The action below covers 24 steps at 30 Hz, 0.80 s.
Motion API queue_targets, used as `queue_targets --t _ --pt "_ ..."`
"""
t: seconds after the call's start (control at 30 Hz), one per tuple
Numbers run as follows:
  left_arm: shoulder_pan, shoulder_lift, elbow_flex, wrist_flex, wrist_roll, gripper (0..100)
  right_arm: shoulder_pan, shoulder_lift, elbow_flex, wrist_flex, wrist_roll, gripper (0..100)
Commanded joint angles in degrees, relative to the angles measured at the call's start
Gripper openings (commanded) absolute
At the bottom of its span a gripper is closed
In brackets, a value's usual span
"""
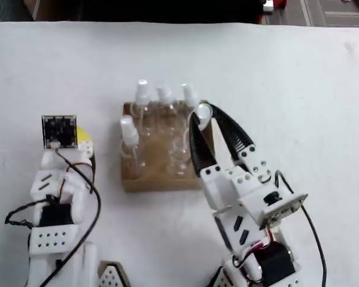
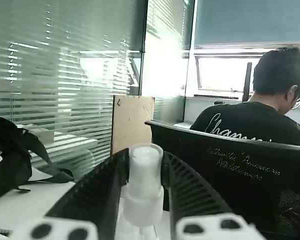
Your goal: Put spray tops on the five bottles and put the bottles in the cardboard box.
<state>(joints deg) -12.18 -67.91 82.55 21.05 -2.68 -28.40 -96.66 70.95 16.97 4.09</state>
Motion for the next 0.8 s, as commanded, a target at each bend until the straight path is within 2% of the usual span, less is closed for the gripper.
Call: queue_targets --t 0.0,0.33,0.77 --pt "0.7 -1.3 -1.1 -0.2 0.4 2 -0.1 2.2 -2.5 0.0 0.6 1.5" --pt "0.7 -1.3 -1.1 -0.2 0.4 2 -0.2 2.9 -2.1 -4.9 0.6 1.5" --pt "0.7 -1.3 -1.1 -0.2 0.4 2 -0.2 2.9 6.8 -13.0 0.6 1.5"
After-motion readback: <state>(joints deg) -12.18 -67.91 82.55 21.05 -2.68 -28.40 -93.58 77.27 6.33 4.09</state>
